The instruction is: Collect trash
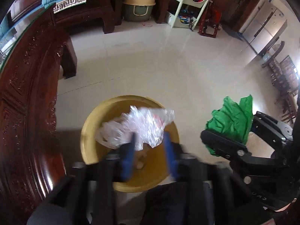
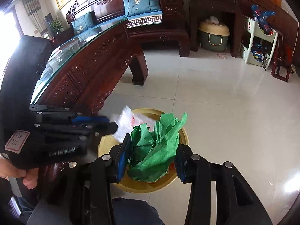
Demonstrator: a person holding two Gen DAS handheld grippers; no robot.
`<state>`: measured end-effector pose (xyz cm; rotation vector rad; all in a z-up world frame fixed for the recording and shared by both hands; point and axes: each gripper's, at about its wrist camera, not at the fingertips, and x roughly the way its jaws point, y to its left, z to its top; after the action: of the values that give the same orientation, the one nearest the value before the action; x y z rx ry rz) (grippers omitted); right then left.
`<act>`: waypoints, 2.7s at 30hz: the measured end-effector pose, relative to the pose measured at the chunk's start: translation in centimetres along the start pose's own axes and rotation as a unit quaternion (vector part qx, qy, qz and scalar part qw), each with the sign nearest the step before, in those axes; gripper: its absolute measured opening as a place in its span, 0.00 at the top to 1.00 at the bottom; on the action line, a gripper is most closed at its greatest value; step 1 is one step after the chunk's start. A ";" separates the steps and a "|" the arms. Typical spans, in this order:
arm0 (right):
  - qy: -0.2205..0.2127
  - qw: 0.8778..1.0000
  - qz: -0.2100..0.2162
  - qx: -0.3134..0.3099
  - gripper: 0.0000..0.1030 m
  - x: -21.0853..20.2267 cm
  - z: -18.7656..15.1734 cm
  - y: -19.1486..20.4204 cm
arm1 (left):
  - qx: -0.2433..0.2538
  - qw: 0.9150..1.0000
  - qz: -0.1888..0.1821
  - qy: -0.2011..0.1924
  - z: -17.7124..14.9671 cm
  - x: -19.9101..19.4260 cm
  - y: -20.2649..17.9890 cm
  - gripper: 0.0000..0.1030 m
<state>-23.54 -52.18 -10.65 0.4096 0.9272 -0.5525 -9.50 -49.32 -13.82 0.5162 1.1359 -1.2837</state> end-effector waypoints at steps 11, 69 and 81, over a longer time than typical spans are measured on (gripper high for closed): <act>0.004 1.000 0.002 -0.001 0.60 0.5 0.4 0.2 | 0.008 0.999 0.034 -0.015 -0.2 -1.3 1.0 0.36; 0.057 0.993 -0.047 -0.087 0.23 3.3 1.3 6.9 | -0.050 0.993 0.100 -0.027 -4.5 -5.7 8.8 0.20; -0.100 0.987 -0.038 -0.122 0.15 -5.5 4.0 13.8 | -0.100 0.962 0.182 -0.179 -7.9 -17.1 11.5 0.17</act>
<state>-15.29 -41.98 -2.56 0.0947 0.8071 -0.5320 0.15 -31.46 -5.31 0.3067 0.8079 -0.8849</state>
